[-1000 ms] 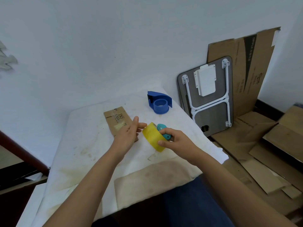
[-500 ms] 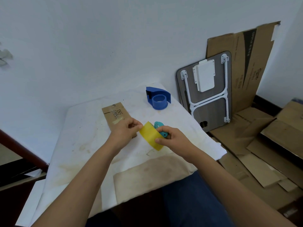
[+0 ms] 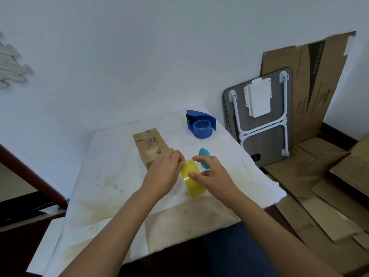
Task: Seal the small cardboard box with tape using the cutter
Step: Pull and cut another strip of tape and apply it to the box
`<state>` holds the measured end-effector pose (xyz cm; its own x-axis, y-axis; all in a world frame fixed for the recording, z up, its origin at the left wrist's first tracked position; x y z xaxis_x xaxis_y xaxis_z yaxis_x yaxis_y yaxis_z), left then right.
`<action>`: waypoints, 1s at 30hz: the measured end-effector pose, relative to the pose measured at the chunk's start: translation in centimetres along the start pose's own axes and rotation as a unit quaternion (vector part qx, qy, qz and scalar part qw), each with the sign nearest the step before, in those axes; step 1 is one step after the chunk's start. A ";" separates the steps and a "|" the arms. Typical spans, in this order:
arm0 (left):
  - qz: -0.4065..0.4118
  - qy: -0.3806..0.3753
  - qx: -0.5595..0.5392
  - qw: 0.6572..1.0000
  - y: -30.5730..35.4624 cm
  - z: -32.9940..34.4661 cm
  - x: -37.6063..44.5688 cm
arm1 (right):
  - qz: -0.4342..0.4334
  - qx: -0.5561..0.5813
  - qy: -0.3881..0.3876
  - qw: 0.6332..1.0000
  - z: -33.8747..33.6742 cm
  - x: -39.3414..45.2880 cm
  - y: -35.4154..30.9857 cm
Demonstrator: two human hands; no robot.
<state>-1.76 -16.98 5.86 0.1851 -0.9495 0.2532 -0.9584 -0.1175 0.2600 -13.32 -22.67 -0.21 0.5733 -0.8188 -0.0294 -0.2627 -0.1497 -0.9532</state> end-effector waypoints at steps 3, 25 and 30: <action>0.018 -0.001 0.040 0.999 0.5 -0.3 -0.2 | -0.007 -0.019 0.014 1.000 0.1 0.0 -0.2; 0.015 -0.098 -0.071 0.993 1.6 -1.8 0.1 | -0.093 -0.048 0.063 0.993 -0.3 -0.2 -2.5; 0.005 -0.108 -0.106 0.988 1.4 -1.2 0.1 | -0.104 -0.085 0.039 0.990 -0.3 0.7 -3.4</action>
<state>-2.77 -16.85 7.37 0.1032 -0.9930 0.0569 -0.8885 -0.0663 0.4540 -12.24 -22.93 3.15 0.5686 -0.7997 0.1926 -0.2755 -0.4057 -0.8715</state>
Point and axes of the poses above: each hand's wrist, its own x-axis towards the middle knuckle, its own z-axis out of the palm, y = z × x, the point moved 9 cm from there along x, towards the middle knuckle, and after that the axes turned 3 degrees about z, right-handed, at the moved point
